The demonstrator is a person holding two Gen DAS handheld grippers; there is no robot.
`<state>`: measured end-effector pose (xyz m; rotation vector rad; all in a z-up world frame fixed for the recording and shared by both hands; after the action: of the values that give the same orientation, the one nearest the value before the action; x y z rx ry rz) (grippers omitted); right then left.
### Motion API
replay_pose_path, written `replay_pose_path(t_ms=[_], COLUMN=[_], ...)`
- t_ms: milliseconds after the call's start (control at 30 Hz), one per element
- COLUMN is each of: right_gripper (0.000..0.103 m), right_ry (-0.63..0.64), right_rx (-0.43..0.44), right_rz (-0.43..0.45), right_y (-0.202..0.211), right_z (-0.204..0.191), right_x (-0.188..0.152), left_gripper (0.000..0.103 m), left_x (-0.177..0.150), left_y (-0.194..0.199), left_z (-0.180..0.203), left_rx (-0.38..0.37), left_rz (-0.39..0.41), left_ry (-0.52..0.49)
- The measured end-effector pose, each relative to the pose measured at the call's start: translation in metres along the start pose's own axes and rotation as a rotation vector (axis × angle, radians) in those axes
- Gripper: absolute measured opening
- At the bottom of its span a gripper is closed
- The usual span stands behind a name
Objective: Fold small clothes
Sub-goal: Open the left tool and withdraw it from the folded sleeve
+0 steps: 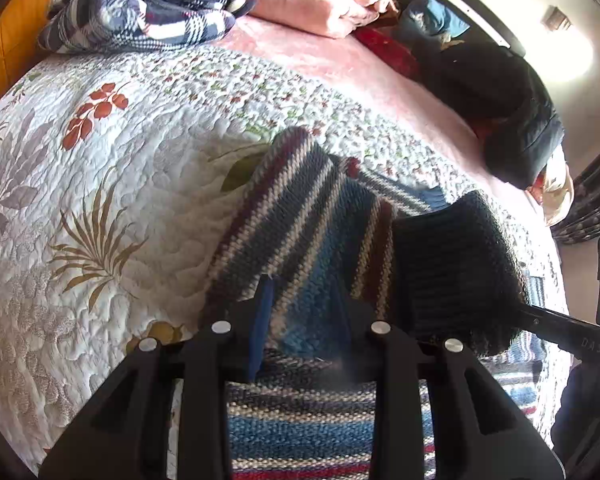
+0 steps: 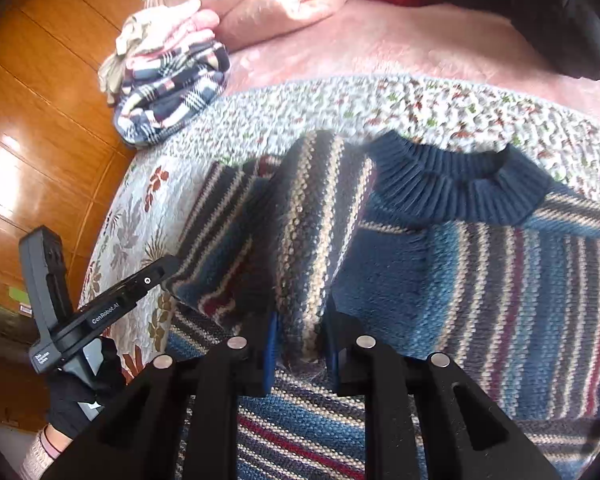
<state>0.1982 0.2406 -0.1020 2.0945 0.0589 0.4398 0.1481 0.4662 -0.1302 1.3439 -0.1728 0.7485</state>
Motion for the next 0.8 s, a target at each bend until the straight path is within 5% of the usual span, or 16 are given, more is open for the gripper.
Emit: replay_pose_path(t_ms=[133,367,567,800], right_gripper=[0.019,0.021,0.036,0.050], right_ry=[-0.043,-0.167,-0.212,0.002], right_rx=[-0.013,-0.059,-0.084,-0.252], right_rz=[0.027,-0.057,-0.069,0.075], right_y=[0.020,-0.009,-0.015,0.031], right_z=[0.030,0.087,0.108,0.069], right_x=[0.007,-0.002,-0.012,-0.004], left_gripper=[0.029,0.029,0.030,0.038], left_x=[-0.001,-0.023,-0.024,-0.018], left_y=[-0.011,-0.055,-0.056,-0.030], left_z=[0.025,0.040,0.039,0.042], left_rx=[-0.007,0.047,0.033,0.024], left_rz=[-0.014,-0.129,-0.131,-0.084], left_ry=[-0.051,-0.092,-0.092,-0.094])
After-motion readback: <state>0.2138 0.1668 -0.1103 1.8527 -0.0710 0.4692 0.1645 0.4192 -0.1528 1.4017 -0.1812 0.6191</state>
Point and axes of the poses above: each gripper's, at about its wrist camera, not at the fingertips, and y roughly against the way its jaws point, z to its right, x to its top, the point moved 4 cm from there along -y, roughly the way its jaws point, and after that the axes turned 8 degrees about -y, right-handed, at the moved point
